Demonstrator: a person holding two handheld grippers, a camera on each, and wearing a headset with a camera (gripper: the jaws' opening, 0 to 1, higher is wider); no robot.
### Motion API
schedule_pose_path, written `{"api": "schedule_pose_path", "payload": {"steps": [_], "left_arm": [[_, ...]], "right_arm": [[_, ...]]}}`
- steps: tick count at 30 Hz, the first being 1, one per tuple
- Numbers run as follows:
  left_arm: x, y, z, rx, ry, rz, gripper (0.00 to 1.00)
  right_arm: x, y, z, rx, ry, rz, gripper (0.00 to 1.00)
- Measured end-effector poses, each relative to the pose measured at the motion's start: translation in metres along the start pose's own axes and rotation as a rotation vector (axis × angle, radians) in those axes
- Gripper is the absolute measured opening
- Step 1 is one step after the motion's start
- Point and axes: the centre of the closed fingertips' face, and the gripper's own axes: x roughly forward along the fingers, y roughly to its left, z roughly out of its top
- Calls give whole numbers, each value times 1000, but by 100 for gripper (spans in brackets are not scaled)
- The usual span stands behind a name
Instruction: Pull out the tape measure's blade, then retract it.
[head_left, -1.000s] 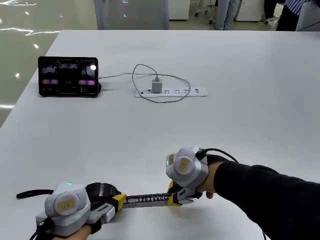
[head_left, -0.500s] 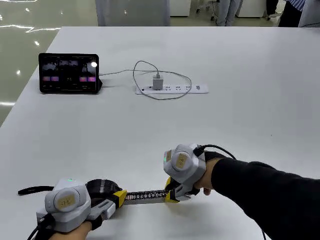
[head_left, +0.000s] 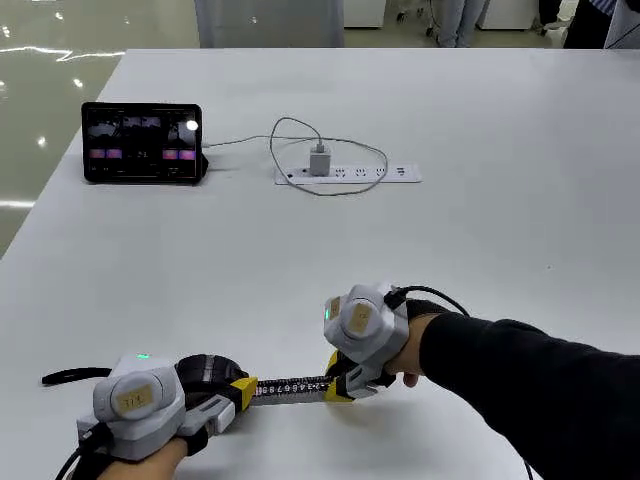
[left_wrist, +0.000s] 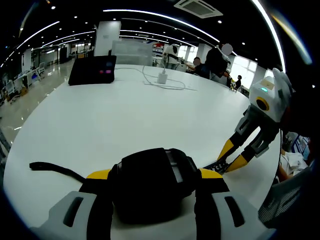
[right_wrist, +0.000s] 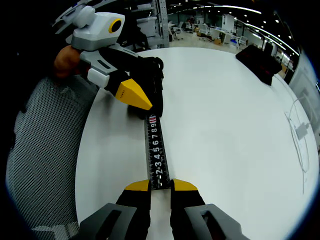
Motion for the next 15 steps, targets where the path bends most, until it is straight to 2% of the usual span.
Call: {"api": "schedule_pose_path", "payload": {"steps": [15], "left_arm": [[0,-1,0,-1,1,0,62]], "right_arm": [[4,1,6,-4,-3,0,11]]}}
